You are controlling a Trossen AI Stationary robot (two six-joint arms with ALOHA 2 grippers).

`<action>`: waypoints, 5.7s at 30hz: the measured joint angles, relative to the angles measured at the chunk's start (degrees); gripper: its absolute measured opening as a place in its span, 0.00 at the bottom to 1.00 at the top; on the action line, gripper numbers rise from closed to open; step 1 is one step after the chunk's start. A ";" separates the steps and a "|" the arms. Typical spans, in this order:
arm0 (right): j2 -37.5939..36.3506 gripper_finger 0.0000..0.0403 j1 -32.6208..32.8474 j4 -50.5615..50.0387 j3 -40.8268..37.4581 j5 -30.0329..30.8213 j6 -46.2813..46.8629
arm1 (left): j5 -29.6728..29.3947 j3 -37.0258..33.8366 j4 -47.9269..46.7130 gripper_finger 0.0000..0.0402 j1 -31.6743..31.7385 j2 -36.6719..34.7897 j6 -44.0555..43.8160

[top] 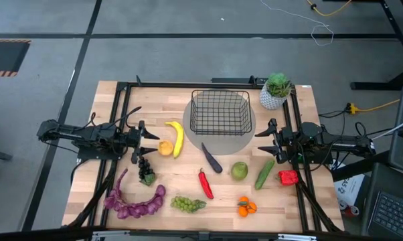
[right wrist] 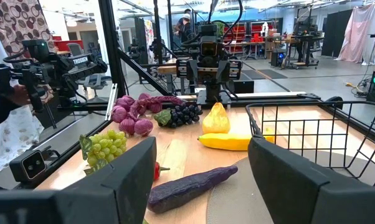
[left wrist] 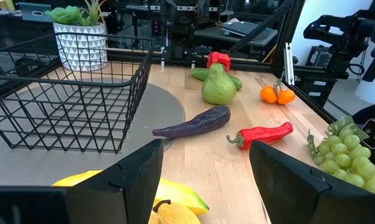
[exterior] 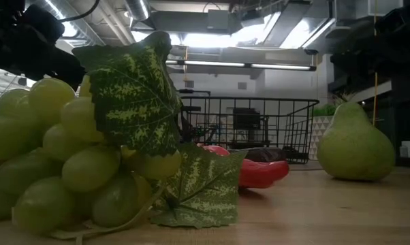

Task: Build produce basket

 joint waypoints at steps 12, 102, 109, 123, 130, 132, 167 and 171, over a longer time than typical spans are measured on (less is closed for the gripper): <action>0.00 0.63 -0.01 -0.02 0.01 0.02 0.00 | 0.26 0.01 0.01 0.59 -0.01 0.00 -4.50; 52.52 0.63 10.66 -66.73 49.06 7.37 33.42 | -21.01 9.54 4.42 0.57 -0.03 17.68 -10.12; 52.52 0.63 10.66 -67.64 49.04 7.43 33.30 | -14.26 16.31 -2.32 0.57 -1.84 29.23 -13.42; 52.52 0.63 10.66 -68.66 48.99 7.48 33.03 | -20.30 20.45 -10.87 0.56 -5.63 38.31 -6.97; 52.52 0.63 10.66 -68.65 48.99 7.52 32.98 | -20.59 20.45 -14.37 0.56 -6.72 41.15 -13.89; 52.52 0.63 10.66 -68.64 48.99 7.54 32.92 | -20.61 20.45 -15.23 0.56 -6.72 42.31 -15.20; 52.52 0.63 10.65 -70.55 48.97 7.54 32.79 | -21.47 20.43 -16.43 0.27 -6.72 46.56 -27.10; 52.52 0.63 10.63 -70.55 48.97 7.54 32.79 | -23.08 20.41 -15.28 0.17 -6.70 46.58 -27.10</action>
